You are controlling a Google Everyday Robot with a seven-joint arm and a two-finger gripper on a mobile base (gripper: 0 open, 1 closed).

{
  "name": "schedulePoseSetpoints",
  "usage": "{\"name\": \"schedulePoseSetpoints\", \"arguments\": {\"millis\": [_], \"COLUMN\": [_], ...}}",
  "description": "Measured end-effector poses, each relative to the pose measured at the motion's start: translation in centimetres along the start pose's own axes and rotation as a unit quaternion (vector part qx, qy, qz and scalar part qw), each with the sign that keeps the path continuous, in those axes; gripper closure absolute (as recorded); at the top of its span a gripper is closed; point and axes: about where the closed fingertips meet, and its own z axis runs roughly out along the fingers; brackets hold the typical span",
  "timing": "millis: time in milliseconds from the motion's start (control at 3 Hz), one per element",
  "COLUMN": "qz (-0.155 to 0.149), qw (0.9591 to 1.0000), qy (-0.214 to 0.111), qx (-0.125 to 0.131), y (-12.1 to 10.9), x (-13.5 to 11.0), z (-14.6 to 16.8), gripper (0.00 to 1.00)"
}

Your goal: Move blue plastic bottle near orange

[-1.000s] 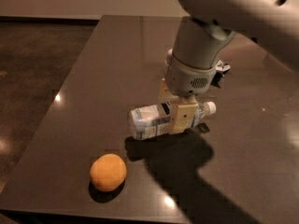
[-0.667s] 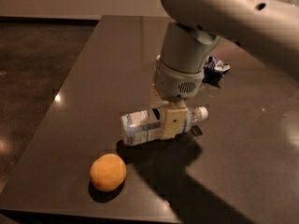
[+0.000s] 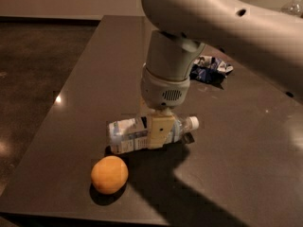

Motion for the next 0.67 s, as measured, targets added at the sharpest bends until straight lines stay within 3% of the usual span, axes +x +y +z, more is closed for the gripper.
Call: {"name": "schedulePoseSetpoints", "arguments": {"millis": [667], "qz": [0.039], "qw": [0.9992], "qy": [-0.009], "qx": [0.006], "y": [-0.37], "x": [0.08], "z": [0.88], "gripper": [0.28]}}
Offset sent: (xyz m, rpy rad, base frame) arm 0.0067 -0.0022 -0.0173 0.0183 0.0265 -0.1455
